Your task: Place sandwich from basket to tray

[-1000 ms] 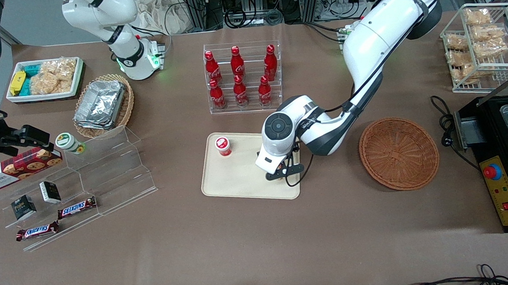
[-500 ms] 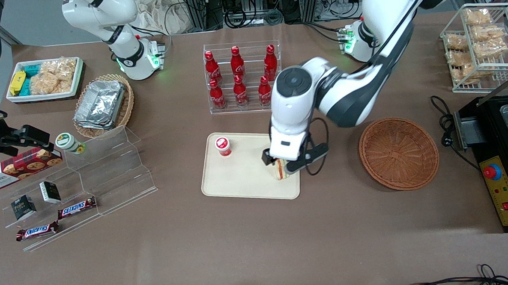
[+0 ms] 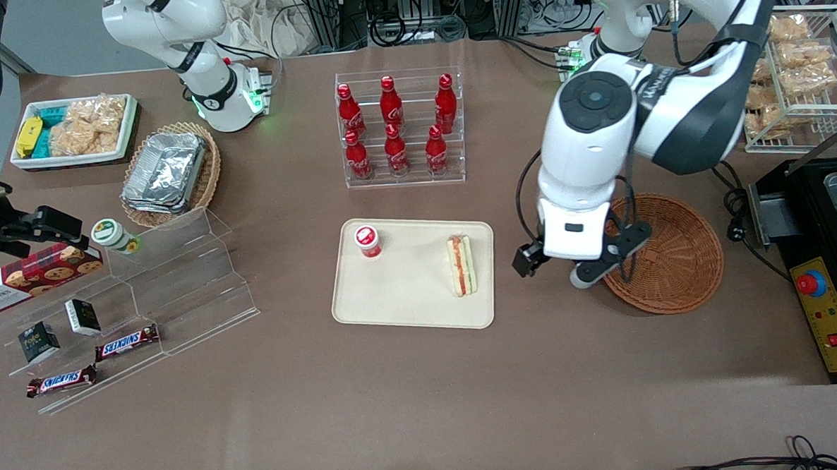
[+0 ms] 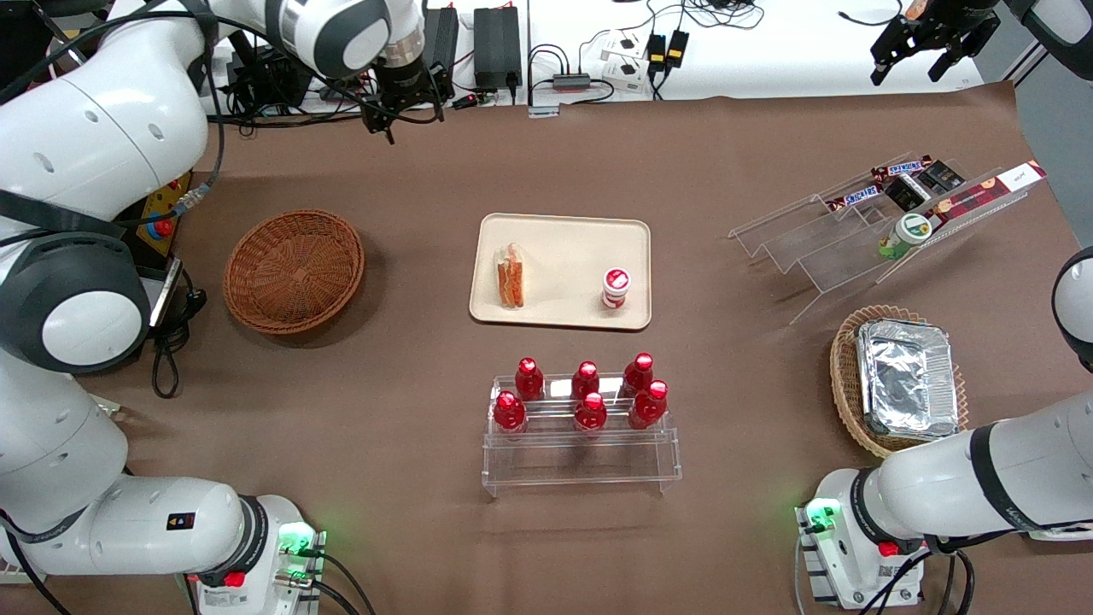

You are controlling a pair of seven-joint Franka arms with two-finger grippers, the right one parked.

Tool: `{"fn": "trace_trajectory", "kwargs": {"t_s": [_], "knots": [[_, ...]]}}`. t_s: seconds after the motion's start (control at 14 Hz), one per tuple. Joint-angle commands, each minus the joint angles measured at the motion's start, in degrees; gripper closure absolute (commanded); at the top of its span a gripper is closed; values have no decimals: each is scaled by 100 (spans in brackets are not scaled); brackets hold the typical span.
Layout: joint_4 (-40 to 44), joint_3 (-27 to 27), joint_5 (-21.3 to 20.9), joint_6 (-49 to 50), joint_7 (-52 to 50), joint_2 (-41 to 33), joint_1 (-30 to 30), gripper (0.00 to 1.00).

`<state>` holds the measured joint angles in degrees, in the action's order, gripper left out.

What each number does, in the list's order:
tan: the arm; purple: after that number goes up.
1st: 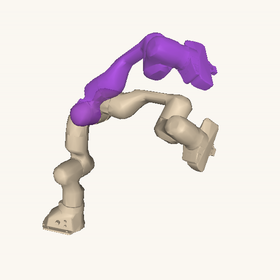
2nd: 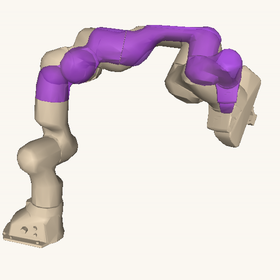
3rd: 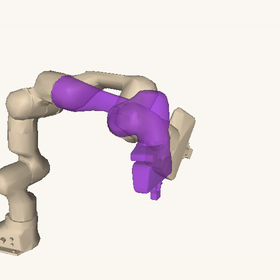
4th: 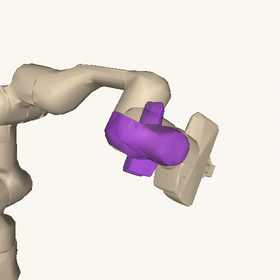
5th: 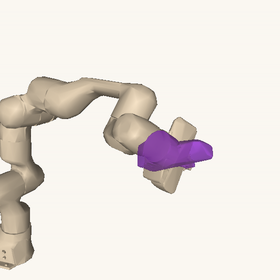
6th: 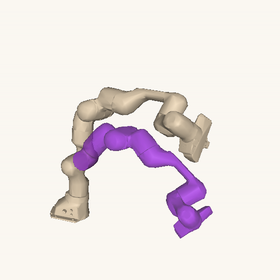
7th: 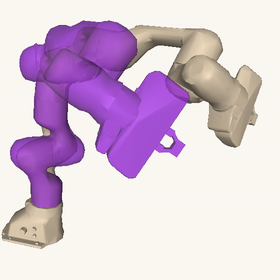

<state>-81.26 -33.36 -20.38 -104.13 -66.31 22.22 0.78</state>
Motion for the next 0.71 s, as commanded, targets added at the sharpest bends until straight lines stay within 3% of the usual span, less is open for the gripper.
{"fn": "trace_trajectory", "kwargs": {"t_s": [0.0,0.36,0.64], "knots": [[-198,634,682,349,1247,-603,-69,0],[-390,2462,1703,867,3603,-1289,413,0],[-978,3255,1845,877,4958,-1895,529,0]]}}
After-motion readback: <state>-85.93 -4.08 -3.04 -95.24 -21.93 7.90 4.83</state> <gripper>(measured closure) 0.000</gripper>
